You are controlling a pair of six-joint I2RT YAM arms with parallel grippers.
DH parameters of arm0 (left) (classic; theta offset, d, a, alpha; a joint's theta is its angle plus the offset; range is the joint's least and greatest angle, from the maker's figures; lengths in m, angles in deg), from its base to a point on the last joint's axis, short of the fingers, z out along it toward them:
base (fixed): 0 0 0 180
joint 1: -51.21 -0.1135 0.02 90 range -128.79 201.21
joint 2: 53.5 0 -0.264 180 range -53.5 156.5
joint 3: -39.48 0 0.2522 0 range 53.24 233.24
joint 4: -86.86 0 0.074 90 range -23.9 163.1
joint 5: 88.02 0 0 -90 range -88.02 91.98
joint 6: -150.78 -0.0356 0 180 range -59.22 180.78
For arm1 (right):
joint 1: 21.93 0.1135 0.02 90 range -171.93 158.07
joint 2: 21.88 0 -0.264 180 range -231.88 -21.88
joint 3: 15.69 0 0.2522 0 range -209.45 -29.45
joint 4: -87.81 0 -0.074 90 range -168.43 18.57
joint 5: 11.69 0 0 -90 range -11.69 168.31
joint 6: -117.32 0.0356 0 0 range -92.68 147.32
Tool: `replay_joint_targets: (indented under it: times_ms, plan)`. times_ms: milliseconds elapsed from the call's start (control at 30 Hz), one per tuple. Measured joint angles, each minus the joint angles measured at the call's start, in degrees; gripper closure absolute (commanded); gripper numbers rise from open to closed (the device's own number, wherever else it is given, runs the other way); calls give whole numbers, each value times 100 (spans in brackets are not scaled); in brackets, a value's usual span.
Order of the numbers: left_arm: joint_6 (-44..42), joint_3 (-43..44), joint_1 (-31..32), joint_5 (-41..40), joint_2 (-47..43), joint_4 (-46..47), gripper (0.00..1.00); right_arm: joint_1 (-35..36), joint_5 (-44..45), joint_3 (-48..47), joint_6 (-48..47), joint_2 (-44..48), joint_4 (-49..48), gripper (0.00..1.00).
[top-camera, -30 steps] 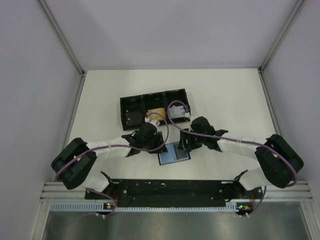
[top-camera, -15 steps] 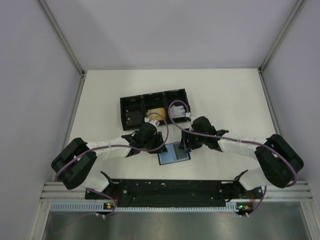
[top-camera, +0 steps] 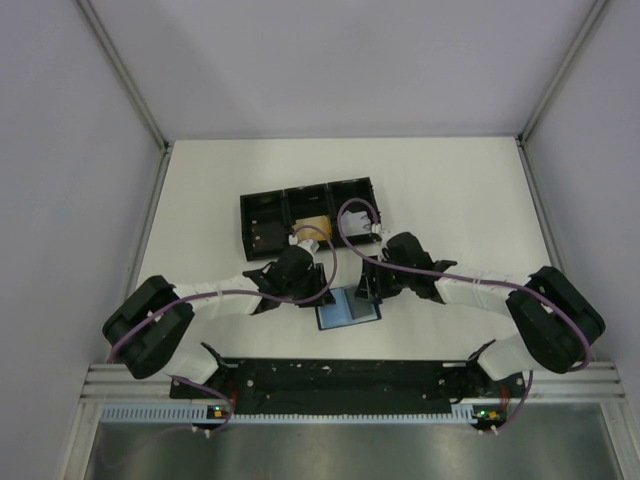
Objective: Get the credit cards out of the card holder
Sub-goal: Remove the credit card from the card holder.
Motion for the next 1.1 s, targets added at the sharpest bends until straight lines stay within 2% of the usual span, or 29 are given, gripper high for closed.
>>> replay_joint_targets:
  times_ms: [500, 700, 867, 1100]
  plan:
    - [9, -37, 0, 59, 68, 212, 63, -2, -422, 0, 199, 0, -315, 52]
    - [24, -46, 0, 66, 76, 249, 63, 0, -505, 0, 225, 76, -275, 49]
    - [26, -50, 0, 68, 76, 254, 63, 0, -225, -4, 125, 247, 52, 43]
    - [26, -50, 0, 83, 74, 256, 63, 42, 398, -7, -22, 485, 590, 44]
